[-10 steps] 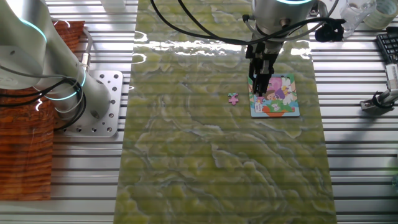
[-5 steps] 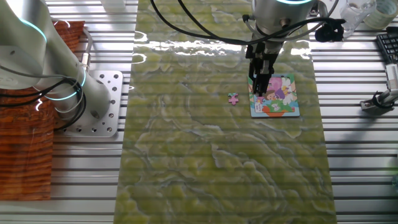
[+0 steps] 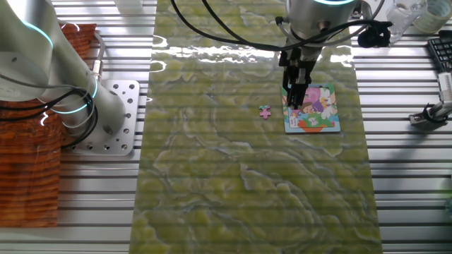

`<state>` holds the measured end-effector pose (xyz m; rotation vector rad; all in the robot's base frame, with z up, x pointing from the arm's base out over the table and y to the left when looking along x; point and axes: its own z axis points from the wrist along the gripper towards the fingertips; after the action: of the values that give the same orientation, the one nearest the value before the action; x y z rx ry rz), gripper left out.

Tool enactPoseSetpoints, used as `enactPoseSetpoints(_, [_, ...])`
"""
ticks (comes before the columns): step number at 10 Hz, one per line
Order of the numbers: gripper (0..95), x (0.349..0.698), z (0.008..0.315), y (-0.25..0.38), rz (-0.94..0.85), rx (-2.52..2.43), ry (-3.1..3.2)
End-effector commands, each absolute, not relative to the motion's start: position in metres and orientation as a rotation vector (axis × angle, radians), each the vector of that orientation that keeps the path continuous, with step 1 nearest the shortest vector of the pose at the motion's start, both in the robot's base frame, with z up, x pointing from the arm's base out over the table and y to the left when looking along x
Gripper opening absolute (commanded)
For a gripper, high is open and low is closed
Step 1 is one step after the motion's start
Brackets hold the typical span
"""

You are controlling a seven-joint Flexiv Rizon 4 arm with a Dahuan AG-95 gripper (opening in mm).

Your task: Assemble one piece of a puzzle

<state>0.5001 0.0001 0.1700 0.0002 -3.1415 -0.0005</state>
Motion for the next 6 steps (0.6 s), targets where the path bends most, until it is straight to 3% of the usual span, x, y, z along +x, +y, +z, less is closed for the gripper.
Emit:
enactPoseSetpoints(1, [0.0, 0.5000, 0.1700, 0.0000, -0.068, 0.613, -3.169])
enactPoseSetpoints(6, [0.0, 0.4999, 0.1701, -0.0002, -0.029, 0.698, -3.150])
